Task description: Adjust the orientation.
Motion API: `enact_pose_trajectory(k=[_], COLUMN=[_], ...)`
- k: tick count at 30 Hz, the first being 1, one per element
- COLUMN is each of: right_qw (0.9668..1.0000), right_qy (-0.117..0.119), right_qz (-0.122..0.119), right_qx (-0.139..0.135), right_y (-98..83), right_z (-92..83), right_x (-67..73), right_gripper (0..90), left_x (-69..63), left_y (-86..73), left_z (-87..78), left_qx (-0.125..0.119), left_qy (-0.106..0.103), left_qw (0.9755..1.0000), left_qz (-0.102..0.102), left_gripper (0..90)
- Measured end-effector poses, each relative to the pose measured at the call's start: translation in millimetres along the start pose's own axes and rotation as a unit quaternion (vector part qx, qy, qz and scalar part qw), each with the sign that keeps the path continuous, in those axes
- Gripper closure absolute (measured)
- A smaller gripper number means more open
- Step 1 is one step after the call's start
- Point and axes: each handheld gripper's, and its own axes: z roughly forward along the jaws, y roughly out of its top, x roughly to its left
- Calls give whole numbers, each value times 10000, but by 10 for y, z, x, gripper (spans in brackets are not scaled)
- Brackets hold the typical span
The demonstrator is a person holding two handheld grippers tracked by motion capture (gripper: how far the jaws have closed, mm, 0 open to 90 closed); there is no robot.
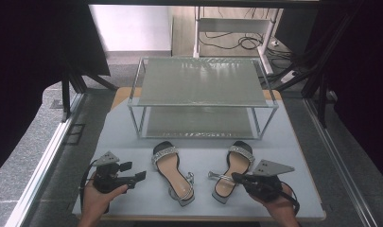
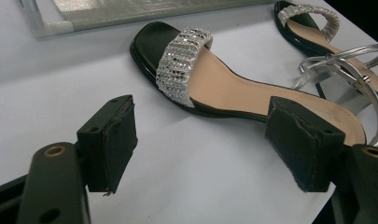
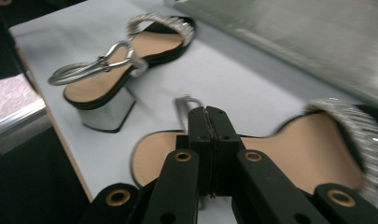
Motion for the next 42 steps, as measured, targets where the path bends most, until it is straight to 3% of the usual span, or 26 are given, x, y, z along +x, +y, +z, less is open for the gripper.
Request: enact_pose_trajectory(k=[3, 4, 7, 11, 22, 30, 35, 42], right_qw=[9999, 9994, 9986, 9950, 9893, 9891, 9875, 9825], right_qy=[120, 323, 456, 746, 868, 772, 1022, 1417], right_qz=[-59, -98, -219, -501, -775, -814, -768, -804], right_qx=[68, 98, 168, 436, 885, 952, 924, 899], right_y=[16, 38, 61, 78, 40, 25, 37, 94], right_z=[80, 156, 241, 479, 812, 858, 921, 1075], right_x=[59, 136, 229, 443, 672, 713, 820, 988], right_gripper=[899, 899, 899, 899, 900, 900, 900, 900], left_x=[-11, -20, -21, -28, -73, -97, -84, -40], left_y=[-1, -2, -5, -6, -17, -23, -29, -57], left_z=[4, 11, 21, 30, 102, 114, 106, 43], left_qx=[4, 26, 55, 97, 218, 229, 234, 200], left_qy=[-15, -32, -31, -18, -22, -40, -26, 67], left_qw=[10000, 10000, 10000, 9999, 9997, 9996, 9996, 9997], left_qz=[15, 16, 45, 75, 131, 169, 163, 82], left_gripper=[255, 255, 255, 254, 254, 255, 254, 255])
